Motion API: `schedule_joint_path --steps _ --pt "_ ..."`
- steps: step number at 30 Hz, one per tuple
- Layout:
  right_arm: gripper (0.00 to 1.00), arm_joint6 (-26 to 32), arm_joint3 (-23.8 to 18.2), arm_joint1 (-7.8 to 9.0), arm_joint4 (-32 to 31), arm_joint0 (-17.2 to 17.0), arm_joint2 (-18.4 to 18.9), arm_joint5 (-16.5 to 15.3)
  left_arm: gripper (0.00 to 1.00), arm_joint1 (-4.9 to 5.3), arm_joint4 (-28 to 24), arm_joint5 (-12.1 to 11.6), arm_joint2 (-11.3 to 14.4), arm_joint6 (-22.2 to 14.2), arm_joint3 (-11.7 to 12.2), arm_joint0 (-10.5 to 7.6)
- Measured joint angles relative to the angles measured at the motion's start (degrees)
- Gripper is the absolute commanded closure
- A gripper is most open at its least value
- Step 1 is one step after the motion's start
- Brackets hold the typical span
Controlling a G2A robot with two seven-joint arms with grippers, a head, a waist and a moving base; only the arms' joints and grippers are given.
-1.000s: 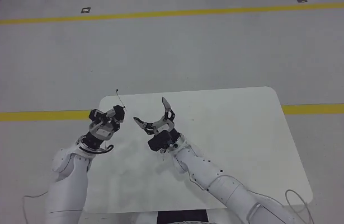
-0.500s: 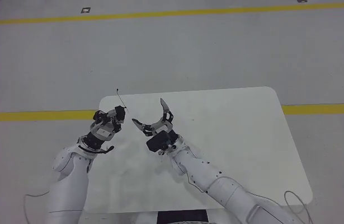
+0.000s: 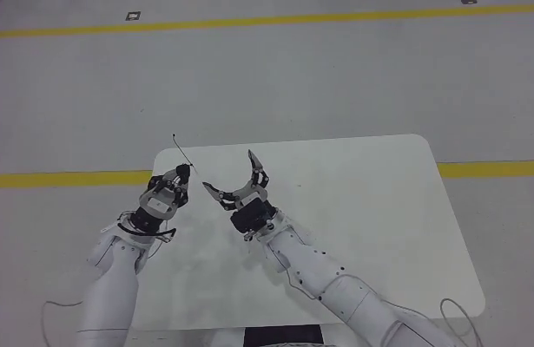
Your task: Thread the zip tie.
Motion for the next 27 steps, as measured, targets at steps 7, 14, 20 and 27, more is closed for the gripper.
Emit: schedule_joint_path --steps 7,14,20,27 --pt "0.40 -0.6 0.8 -0.84 0.1 0.3 -0.1 -0.5 1.00 0.00 0.0 0.0 0.0 0.0 0.0 0.00" --pt "0.51 -1.1 1.7 -1.59 0.2 0.3 -0.5 -1.9 1.00 0.00 0.0 0.0 0.0 0.0 0.0 0.00" --pt "0.52 -1.7 2.3 -2.02 -0.2 0.3 -0.6 -3.5 1.00 0.00 0.0 0.0 0.0 0.0 0.0 0.00" --pt "0.66 -2.3 2.6 -2.44 -0.8 0.4 -0.6 -4.6 1.00 0.00 0.0 0.0 0.0 0.0 0.0 0.00"
